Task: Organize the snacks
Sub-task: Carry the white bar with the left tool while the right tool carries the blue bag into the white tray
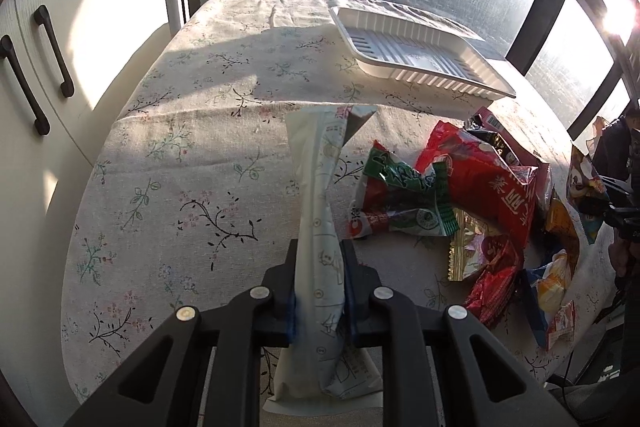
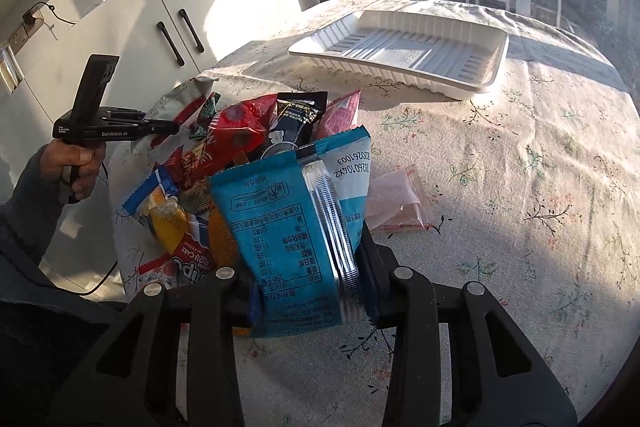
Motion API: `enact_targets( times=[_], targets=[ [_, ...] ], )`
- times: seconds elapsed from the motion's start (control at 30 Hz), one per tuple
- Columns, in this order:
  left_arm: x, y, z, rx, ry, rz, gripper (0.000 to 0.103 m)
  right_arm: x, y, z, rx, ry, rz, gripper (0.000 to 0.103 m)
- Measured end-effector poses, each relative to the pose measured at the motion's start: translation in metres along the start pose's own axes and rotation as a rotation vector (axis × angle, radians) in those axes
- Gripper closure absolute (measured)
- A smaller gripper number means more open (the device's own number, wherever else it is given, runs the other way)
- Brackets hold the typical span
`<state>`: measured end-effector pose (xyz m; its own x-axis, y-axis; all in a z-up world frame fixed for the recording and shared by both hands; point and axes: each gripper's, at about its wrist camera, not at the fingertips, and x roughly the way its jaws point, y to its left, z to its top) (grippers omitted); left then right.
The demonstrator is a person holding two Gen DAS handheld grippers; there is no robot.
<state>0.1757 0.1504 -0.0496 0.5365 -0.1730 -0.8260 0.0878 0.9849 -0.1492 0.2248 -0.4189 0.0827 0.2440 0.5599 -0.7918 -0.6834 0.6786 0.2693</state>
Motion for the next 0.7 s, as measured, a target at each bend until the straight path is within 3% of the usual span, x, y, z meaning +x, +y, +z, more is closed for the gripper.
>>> enact_targets(
  times=[0.27,0.43,0.53,0.7],
  targets=[
    [-0.016,0.003,0.028,-0.031,-0.073,-0.046,0.085,-0.03,-0.026,0.004,0.176,-0.143,0.017,0.068],
    [-0.01,-0.003,0.07,-0.005,-0.101,-0.058,0.085,-0.051,-0.078,0.014,0.361,-0.211,-0.089,0.068],
    [0.002,-0.01,0.104,0.005,-0.105,-0.068,0.085,-0.06,-0.102,0.033,0.424,-0.245,-0.148,0.068],
    [0.022,-0.027,0.163,0.041,-0.143,-0.053,0.085,-0.057,-0.111,0.094,0.397,-0.31,-0.151,0.068]
  ],
)
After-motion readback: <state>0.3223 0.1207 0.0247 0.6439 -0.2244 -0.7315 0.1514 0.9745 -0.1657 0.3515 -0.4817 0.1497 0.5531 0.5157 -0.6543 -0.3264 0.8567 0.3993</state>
